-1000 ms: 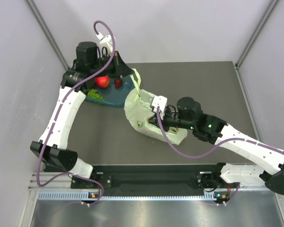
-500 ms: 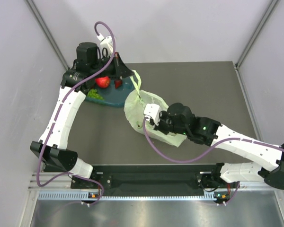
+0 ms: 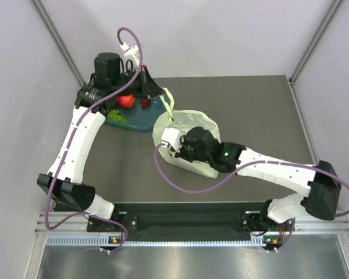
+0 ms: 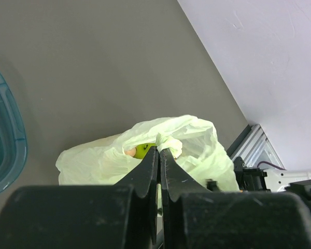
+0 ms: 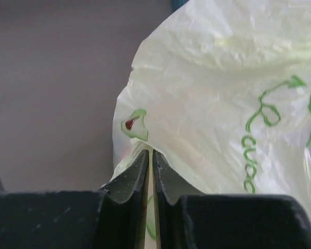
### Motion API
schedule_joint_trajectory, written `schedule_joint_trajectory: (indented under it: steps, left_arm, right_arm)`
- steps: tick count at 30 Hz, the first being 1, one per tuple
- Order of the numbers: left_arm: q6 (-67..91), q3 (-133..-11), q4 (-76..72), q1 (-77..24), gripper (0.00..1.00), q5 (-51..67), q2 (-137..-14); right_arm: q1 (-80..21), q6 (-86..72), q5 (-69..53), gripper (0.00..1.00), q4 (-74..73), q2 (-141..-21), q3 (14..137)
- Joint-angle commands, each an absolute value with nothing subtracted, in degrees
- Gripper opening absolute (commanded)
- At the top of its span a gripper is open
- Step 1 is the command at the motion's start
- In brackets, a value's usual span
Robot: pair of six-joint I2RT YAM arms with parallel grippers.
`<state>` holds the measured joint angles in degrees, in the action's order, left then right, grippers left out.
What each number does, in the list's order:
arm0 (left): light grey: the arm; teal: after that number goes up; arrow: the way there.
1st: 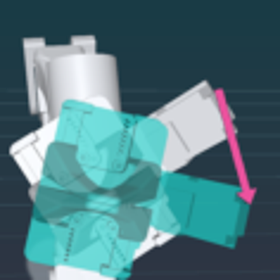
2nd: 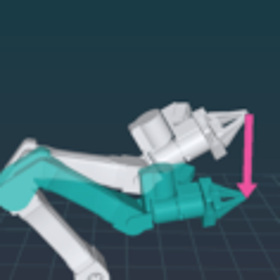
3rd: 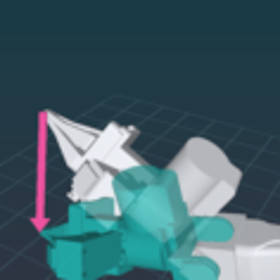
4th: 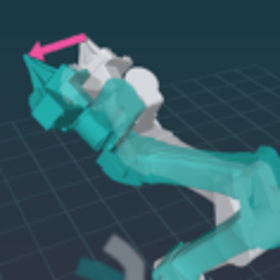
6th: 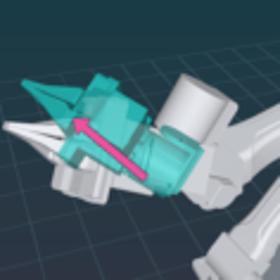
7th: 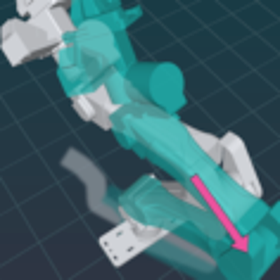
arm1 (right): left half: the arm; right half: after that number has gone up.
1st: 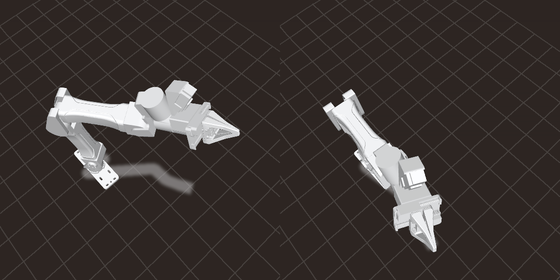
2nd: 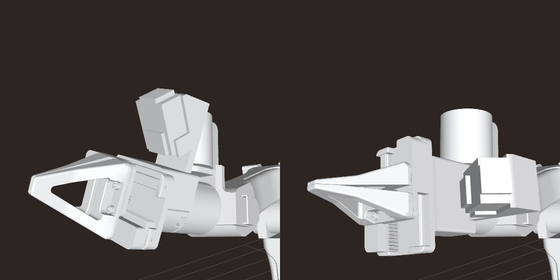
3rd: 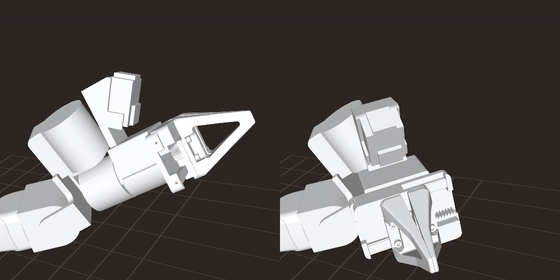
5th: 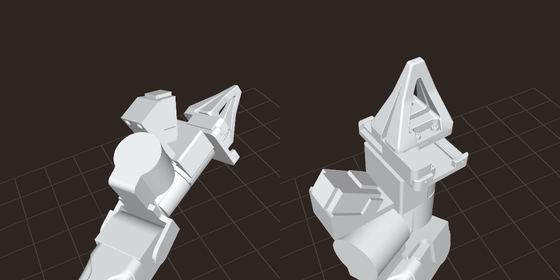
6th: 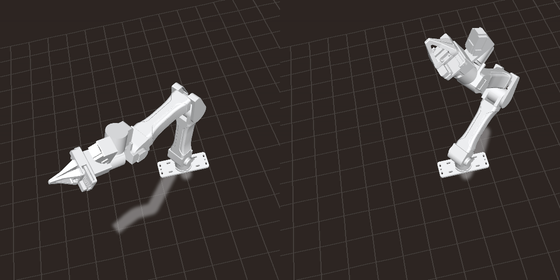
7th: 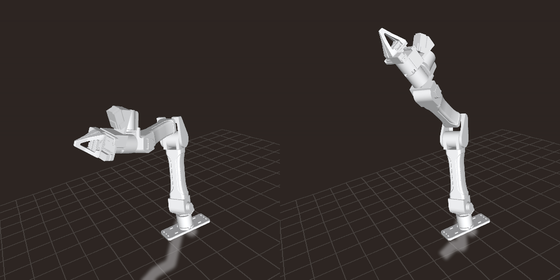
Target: Place the fake fruits into the plastic bag and tie a complex knot
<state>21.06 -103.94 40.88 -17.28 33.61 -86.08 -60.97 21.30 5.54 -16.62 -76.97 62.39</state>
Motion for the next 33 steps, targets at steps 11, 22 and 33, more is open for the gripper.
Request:
schedule_joint_trajectory:
  steps: [11,22,33]
  left_arm:
    - [19.2,-104.2,42.4,-16.9,0.09,35.1,-82.4]
    - [17.9,-103.4,44.9,-16.9,0.59,33.4,-78.7]
    - [17.3,-101.5,47.5,-17.2,0.66,36.9,-73.0]
  right_arm:
    - [-57.3,13.6,2.6,0.10,7.8,-76.2,63.8]
    - [-50.0,6.6,0.2,0.09,5.2,-62.3,58.7]
    - [-46.2,5.0,-4.0,0.09,3.7,-60.0,56.9]
